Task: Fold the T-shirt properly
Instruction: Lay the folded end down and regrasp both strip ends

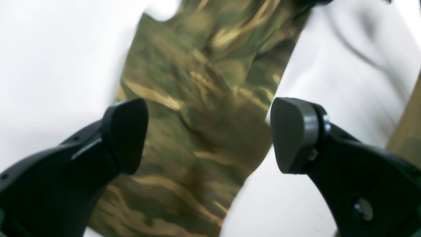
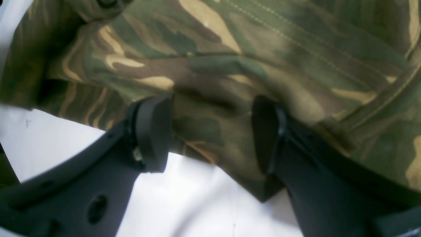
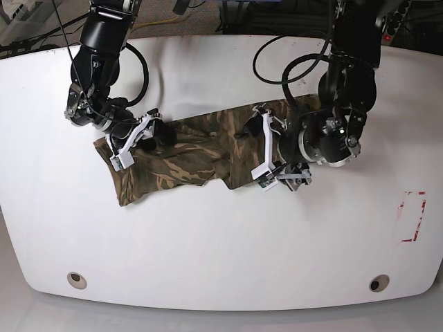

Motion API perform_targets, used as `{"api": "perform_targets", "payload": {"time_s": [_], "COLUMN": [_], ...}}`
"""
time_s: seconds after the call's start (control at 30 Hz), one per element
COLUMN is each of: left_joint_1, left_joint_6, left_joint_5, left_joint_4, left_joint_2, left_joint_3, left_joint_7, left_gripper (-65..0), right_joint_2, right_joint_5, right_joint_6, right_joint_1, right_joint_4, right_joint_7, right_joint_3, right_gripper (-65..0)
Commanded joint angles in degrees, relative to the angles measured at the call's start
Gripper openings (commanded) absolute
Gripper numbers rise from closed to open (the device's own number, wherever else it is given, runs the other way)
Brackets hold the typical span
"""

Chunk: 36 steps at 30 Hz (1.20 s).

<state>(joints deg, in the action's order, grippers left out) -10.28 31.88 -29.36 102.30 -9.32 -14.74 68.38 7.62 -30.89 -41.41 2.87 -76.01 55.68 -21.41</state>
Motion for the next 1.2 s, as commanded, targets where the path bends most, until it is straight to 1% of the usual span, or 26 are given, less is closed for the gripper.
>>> {"api": "perform_targets", "payload": {"time_s": [0.0,0.1,0.2,0.27,0.33,0.37,0.43,0.5,0.57,0.6,0.67,0.73,0.8,0.83,0.9,0.93,1.0,1.1,1.17], "left_joint_1": [-1.5,-1.5,-1.4,0.0,1.8,2.8,4.2,6.2,7.5,8.1,8.7,9.7,10.9,11.6,12.5,13.0,13.0,12.7,12.6], "left_joint_6": [-0.2,-0.1,-0.1,-0.2,-0.2,-0.2,-0.2,-0.2,-0.2,-0.4,-0.4,-0.4,-0.4,-0.5,-0.5,-0.5,-0.4,-0.1,0.0], "left_joint_5": [-0.8,-0.8,-0.8,-0.7,-0.7,-0.7,-0.7,-0.7,-0.7,-0.7,-0.7,-0.7,-0.7,-0.7,-0.6,-0.2,1.5,5.7,7.4], "left_joint_4": [4.7,8.2,8.7,8.4,8.4,8.2,7.4,6.5,5.2,4.2,2.4,0.2,-1.0,-1.9,-3.4,-4.4,-6.6,-9.2,-10.0], "left_joint_2": [0.0,-0.7,-3.4,-5.1,-6.4,-7.0,-7.4,-7.5,-7.4,-7.2,-7.1,-7.1,-7.1,-7.1,-7.3,-7.4,-7.2,-7.2,-7.1], "left_joint_3": [-1.3,-1.3,0.1,2.8,5.6,7.3,9.7,12.4,15.1,16.6,18.4,20.0,20.3,20.3,20.1,20.0,20.0,20.0,20.0], "left_joint_7": [-0.9,-0.9,-0.9,-1.2,-1.3,-1.3,-1.3,-1.3,-1.3,-1.3,-1.4,-2.8,-4.2,-5.4,-6.5,-7.0,-7.4,-7.7,-8.9], "left_gripper": [-10.3,-10.3,-10.3,-10.3,-10.3,-10.3,-10.4,-11.4,-14.6,-17.8,-22.6,-30.6,-37.6,-42.1,-47.4,-48.8,-48.5,-47.4,-47.4], "right_joint_2": [0.5,0.5,0.5,0.5,0.7,0.9,1.0,1.8,2.6,2.9,3.7,4.7,5.3,5.7,7.7,8.7,10.6,14.2,16.1], "right_joint_5": [4.1,4.1,4.1,3.2,0.9,-1.4,-4.8,-8.4,-11.2,-13.4,-16.5,-20.0,-20.5,-20.5,-20.5,-20.5,-20.5,-20.4,-20.4], "right_joint_6": [1.4,1.4,1.4,1.4,1.4,1.4,1.4,1.4,1.4,1.4,3.2,5.5,6.3,6.6,6.7,6.7,6.7,6.8,6.5], "right_joint_1": [-0.3,-0.3,-0.3,-0.3,-0.3,-0.3,-0.3,0.7,2.0,2.5,3.1,5.1,6.5,7.7,9.7,10.5,12.2,14.7,15.5], "right_joint_4": [0.4,0.4,-0.1,-0.9,-2.2,-2.9,-3.9,-4.8,-5.4,-5.4,-5.4,-4.8,-3.5,-2.2,-0.3,1.1,4.7,9.9,13.5], "right_joint_7": [3.9,3.9,3.9,4.1,4.2,4.3,5.1,7.3,9.2,9.6,9.6,9.9,9.9,9.9,9.9,9.7,9.1,6.1,4.7], "right_joint_3": [0.0,0.0,0.0,0.0,0.0,0.0,0.0,0.0,0.0,0.0,-0.2,-2.4,-3.8,-4.5,-5.8,-6.2,-6.5,-6.2,-6.2], "right_gripper": [-27.9,-27.9,-27.9,-27.9,-27.9,-27.9,-27.9,-27.4,-27.4,-27.4,-27.3,-27.1,-26.2,-24.1,-20.5,-18.4,-16.2,-15.9,-15.7]}}
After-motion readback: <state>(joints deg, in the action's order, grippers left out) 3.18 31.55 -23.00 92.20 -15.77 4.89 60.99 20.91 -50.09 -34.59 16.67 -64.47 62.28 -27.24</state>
